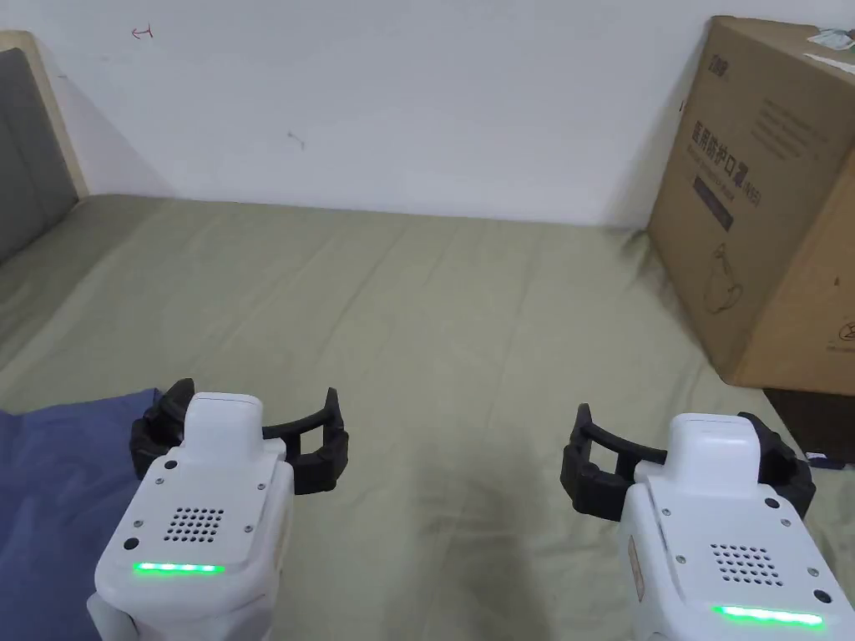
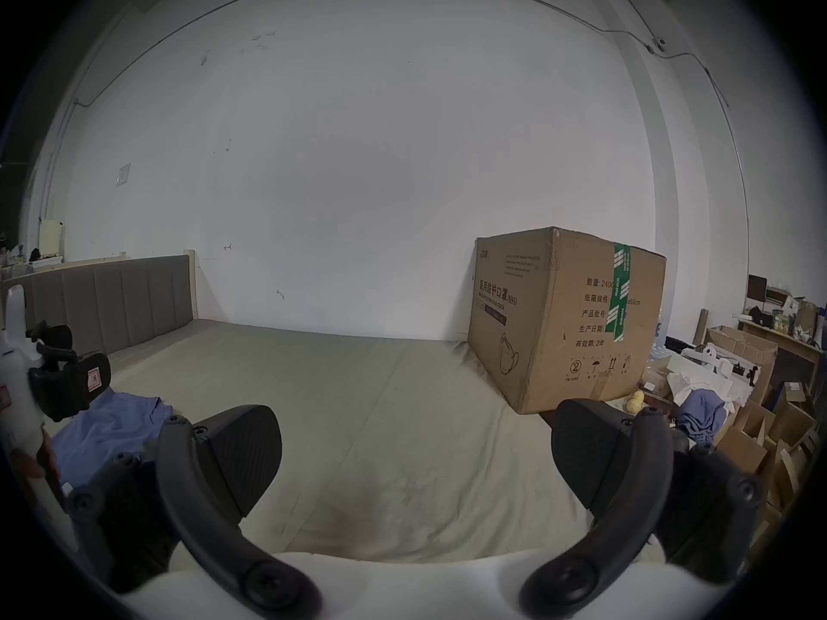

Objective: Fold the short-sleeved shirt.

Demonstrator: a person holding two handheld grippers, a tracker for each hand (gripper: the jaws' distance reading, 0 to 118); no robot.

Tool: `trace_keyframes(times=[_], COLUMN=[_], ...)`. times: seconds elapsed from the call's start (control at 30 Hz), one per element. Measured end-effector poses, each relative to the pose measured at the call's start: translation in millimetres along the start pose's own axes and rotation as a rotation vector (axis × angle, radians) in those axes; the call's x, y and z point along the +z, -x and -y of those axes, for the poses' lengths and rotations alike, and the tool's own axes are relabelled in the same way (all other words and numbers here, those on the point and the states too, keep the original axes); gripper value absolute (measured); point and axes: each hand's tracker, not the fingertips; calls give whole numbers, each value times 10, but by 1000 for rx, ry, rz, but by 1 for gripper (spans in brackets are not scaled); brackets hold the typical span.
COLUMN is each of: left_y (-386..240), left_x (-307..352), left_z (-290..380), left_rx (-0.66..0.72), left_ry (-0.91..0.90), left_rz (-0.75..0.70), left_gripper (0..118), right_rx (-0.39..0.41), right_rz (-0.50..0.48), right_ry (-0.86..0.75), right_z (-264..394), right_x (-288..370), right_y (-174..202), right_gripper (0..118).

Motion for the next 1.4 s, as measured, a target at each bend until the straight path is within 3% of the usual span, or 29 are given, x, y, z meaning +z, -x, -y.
trace_keyframes(times=[1.07, 1.13, 1.2, 1.23, 1.27, 1.3, 1.33, 1.4], left_y=[54, 57, 57, 52, 38, 30, 22, 36], left_x=[-13, -22, -4, 4, 6, -4, -4, 13], left_z=[-76, -101, -124, -130, -129, -141, -143, -147], left_rx=[20, 27, 43, 50, 52, 54, 54, 68], left_ry=[-2, 4, -5, -14, -14, -10, -9, -15], left_rz=[-30, -26, -17, -13, -10, -12, -10, 35], left_gripper=[118, 105, 65, 53, 53, 5, 0, 0], right_rx=[-6, -1, 7, 10, 14, 17, 19, -3], right_rz=[-11, -8, -4, -1, 4, 12, 22, 3], right_ry=[1, 4, 5, 8, 8, 5, 3, 9], right_z=[-57, -65, -80, -87, -90, -90, -90, -103], right_x=[-7, -4, 9, 12, 8, 4, 9, 14], right_y=[-10, -7, 1, 5, 9, 11, 10, -13], right_gripper=[114, 95, 58, 48, 48, 13, 0, 0])
